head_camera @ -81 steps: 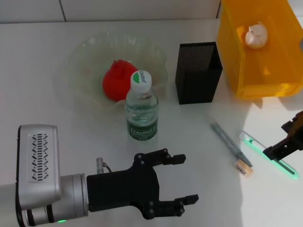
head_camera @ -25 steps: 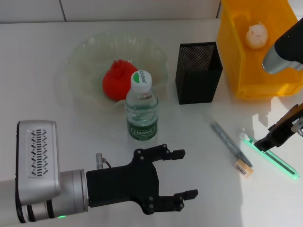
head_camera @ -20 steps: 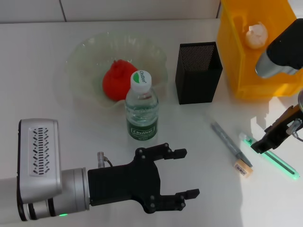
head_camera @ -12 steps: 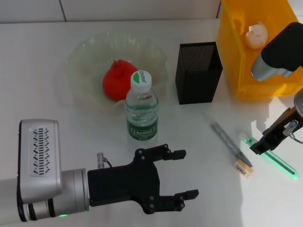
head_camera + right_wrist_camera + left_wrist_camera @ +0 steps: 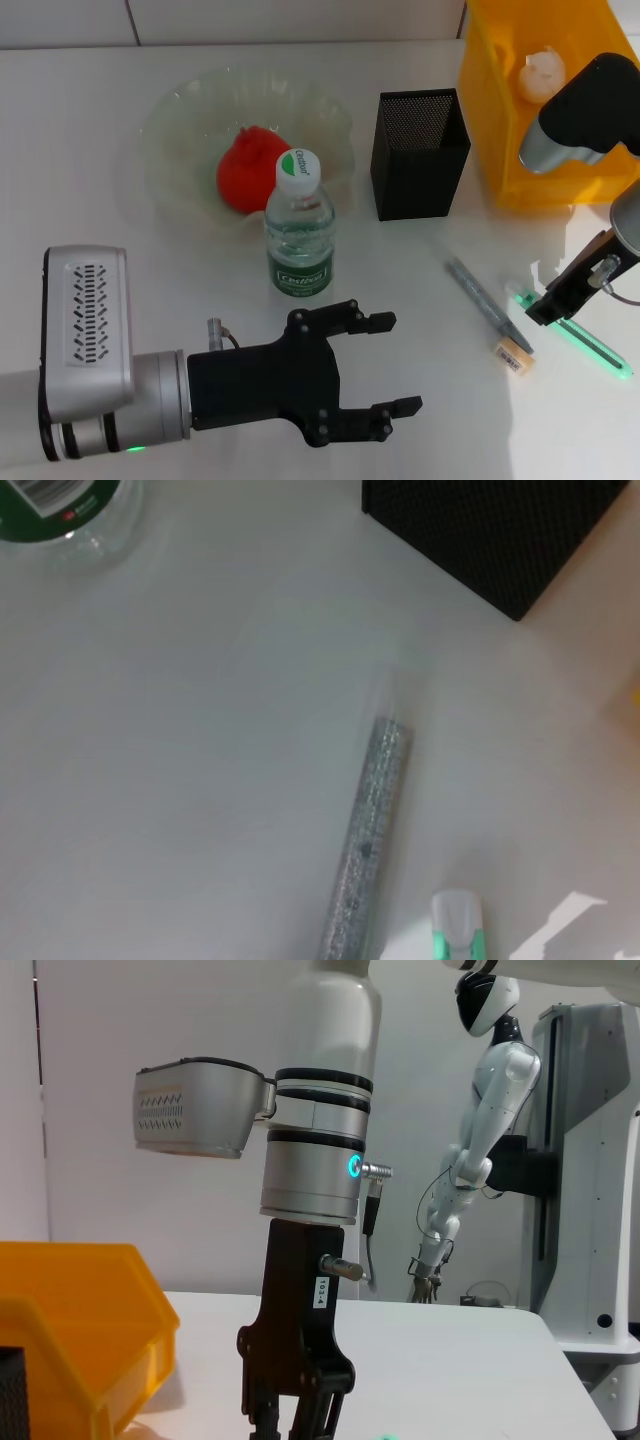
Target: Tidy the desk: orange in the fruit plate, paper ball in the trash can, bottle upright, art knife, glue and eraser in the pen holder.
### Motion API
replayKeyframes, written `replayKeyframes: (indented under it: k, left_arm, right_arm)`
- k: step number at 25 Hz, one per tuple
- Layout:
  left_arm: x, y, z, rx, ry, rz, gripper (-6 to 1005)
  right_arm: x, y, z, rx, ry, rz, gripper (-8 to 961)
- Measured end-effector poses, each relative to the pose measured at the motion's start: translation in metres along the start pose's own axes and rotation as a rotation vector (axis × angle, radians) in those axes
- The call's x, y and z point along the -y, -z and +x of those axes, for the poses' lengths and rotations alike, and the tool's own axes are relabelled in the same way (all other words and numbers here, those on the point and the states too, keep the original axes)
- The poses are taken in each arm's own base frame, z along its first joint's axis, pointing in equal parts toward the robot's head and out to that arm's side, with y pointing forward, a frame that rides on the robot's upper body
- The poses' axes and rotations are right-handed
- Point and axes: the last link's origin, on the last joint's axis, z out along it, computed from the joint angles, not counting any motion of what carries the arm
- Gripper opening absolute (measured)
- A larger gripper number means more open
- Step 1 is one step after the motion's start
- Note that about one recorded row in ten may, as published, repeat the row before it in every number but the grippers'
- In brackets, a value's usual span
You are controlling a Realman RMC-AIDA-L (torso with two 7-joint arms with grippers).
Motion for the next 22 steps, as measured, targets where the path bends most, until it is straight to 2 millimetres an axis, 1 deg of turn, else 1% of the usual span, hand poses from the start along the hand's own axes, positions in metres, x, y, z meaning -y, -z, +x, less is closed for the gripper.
replayKeyframes:
  k: [8,14,22]
  left_arm:
    - [0.0019,-0.0007,-0.0004,0.004,0.001,-0.002,786]
    - [0.0023,-0.0001,-0.0005,0.004,0.001,-0.001,786]
    - [0.0024,0.0001,-0.0004,0.005,0.0,-0.001,786]
  right_arm:
    - [0.0005,-0.0043,-0.0016,-0.012,-0.001,-0.007,368]
    - [0.0007,-0.0039,-0.0031,-0.013,0.003,-0.006,346]
    - [0.0024,-0.0058,-0.0024,-0.024,0.005,0.002,225]
